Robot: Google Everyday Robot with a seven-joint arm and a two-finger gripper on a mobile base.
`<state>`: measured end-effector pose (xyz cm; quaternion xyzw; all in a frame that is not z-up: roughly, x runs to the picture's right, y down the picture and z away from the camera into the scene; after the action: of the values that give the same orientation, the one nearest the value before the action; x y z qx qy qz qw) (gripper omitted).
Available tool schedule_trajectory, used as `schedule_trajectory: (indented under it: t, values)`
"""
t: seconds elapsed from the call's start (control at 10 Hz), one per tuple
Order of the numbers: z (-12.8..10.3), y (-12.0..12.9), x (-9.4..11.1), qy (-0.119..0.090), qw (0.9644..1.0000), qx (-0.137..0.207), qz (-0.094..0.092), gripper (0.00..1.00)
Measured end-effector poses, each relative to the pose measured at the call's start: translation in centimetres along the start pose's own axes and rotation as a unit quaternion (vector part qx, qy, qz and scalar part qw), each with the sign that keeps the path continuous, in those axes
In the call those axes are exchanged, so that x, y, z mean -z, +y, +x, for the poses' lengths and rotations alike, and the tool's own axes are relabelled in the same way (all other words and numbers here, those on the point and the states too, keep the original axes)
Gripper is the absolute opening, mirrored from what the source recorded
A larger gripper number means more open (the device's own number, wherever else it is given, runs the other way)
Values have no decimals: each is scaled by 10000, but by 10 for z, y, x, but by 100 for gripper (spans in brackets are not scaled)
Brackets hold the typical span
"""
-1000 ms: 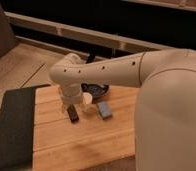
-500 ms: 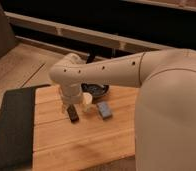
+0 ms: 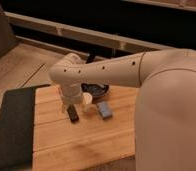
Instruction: Place the ceramic cup in the ceramic bowl
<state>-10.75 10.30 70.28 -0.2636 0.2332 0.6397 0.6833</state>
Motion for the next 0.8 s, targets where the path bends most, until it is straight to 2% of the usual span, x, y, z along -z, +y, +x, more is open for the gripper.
schedule_trajectory:
  t: [0.6,0.7,0.8]
  values:
    - [-1,0,0,-19,10000,15,4,65]
    - [-11,-3,3,-149,9999,54,55,65]
    - [-21,-5,6,-249,9997,66,30,65]
